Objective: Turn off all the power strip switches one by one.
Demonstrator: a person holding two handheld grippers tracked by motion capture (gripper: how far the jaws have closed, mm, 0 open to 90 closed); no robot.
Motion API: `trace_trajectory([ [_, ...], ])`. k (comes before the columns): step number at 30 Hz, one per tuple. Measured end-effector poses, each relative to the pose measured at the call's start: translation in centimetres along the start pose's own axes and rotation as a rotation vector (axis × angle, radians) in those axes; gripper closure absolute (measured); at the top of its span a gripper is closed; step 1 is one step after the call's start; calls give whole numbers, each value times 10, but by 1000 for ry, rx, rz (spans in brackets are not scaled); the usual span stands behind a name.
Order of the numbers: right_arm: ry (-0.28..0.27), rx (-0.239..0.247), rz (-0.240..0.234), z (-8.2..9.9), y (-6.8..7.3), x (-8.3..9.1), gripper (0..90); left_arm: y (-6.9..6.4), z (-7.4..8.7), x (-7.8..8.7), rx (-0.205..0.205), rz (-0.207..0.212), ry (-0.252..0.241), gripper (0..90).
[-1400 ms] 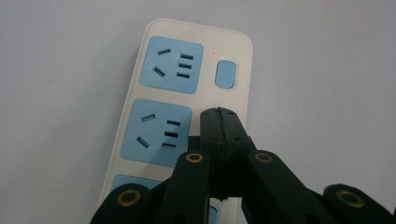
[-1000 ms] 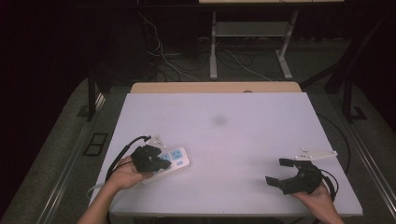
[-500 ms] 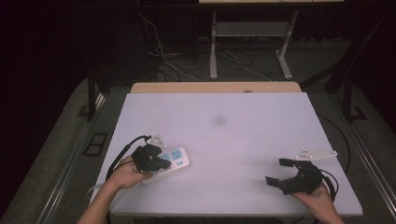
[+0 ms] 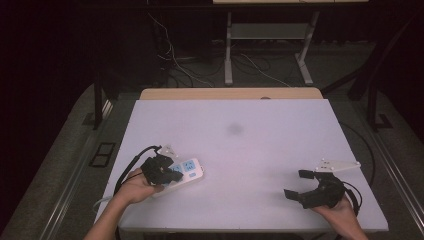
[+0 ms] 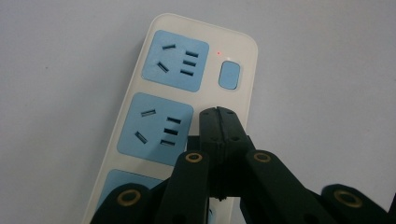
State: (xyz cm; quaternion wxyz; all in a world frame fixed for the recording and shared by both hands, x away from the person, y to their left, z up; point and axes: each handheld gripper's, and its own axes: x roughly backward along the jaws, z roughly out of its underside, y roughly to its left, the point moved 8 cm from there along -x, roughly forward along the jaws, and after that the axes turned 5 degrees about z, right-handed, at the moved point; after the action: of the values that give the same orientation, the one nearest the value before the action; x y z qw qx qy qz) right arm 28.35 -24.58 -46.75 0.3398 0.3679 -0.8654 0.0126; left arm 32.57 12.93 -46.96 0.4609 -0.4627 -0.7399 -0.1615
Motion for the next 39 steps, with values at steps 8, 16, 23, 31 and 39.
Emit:
trace_trajectory([
  [8,-1,-2,1,0,0,1,6,-1,1,0,-17,-8,-11,896],
  [16,-1,-5,2,0,-1,1,6,-1,0,0,-28,-15,-15,896],
  [23,-2,-3,3,0,-2,1,6,5,-2,8,-11,-16,-10,894],
  [31,0,-8,5,1,-3,1,6,4,-9,21,-19,-7,-44,894],
  [39,-1,-7,6,1,-3,1,6,4,-18,27,-35,-15,-41,894],
])
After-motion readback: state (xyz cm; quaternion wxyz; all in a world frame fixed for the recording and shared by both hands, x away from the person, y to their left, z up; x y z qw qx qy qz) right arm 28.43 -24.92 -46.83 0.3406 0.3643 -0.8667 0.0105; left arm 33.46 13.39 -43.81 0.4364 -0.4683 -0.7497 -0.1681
